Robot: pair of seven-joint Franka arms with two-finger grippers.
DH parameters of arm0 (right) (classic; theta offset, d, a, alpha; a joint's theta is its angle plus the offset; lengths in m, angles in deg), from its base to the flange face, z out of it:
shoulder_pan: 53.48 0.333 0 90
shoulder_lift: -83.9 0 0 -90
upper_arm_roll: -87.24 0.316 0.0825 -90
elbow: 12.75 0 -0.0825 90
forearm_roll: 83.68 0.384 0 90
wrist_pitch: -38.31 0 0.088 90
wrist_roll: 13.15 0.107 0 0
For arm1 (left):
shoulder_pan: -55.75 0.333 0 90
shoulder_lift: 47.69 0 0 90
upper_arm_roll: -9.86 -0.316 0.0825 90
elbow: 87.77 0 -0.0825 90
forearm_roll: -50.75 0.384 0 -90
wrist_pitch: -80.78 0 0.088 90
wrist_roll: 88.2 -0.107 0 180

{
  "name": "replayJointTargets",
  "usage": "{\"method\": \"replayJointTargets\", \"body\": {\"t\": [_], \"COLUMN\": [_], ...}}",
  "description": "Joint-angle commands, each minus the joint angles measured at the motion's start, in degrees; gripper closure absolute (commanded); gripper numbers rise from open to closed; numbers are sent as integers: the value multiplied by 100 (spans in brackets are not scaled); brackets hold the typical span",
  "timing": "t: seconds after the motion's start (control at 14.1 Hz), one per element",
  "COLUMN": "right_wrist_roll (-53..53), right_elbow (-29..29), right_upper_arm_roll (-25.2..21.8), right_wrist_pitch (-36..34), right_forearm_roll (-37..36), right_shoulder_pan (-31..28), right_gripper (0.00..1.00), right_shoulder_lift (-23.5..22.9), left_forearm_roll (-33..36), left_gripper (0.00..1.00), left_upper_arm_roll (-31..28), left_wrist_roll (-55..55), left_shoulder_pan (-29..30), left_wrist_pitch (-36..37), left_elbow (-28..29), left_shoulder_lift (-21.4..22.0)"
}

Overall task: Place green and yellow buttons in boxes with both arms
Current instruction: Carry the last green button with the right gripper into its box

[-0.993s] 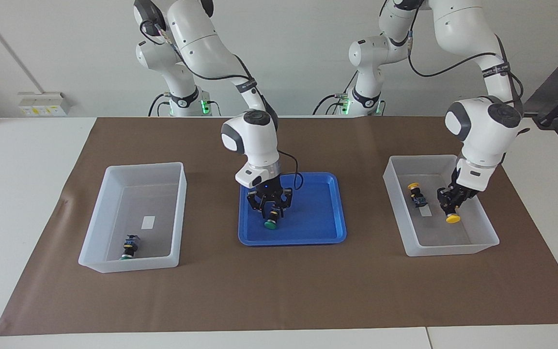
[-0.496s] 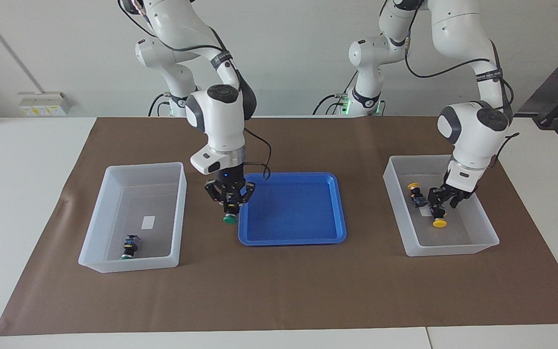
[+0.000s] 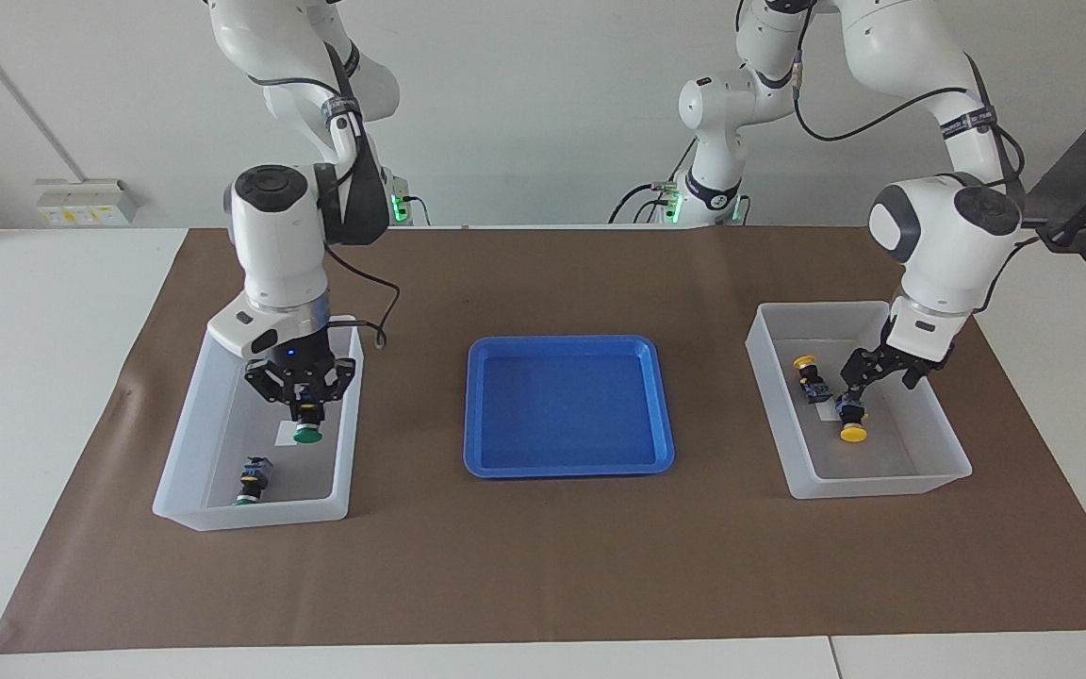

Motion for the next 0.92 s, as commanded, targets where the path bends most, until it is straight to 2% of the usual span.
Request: {"method": "replayJointTargets", "body": {"t": [0.0, 0.28, 0.43, 0.71, 0.78, 0.85], "right_wrist_roll": [-552, -571, -527, -500, -431, -325], "right_elbow": [44, 44, 44, 44, 52, 70], "right_upper_arm_roll": [79, 79, 79, 79, 79, 70], "right_wrist_pitch": [157, 1017, 1360, 1722, 1783, 1827], "right_forearm_roll": [270, 270, 287, 314, 314, 314], "right_shoulder_pan": [-273, -396, -528, -669, -721, -774], "right_gripper": [100, 100, 100, 100, 92, 57], "right_shoulder_lift": [-246, -774, -967, -1161, -1170, -1170], "left_forearm_roll": [99, 64, 29, -392, -471, -516], "left_gripper": [0, 0, 0, 0, 0, 0], "left_upper_arm_roll": [124, 493, 512, 521, 512, 494], "left_wrist_roll": [-147, -235, -227, 98, 107, 107], "left_shoulder_pan": [-101, -223, -486, -725, -690, -655], "left_wrist_pitch": [1055, 2057, 2427, 2560, 2674, 2858], "left_elbow": [-592, -549, -479, -531, -618, -811], "left_shoulder_lift": [105, 772, 975, 1151, 1169, 1178]}}
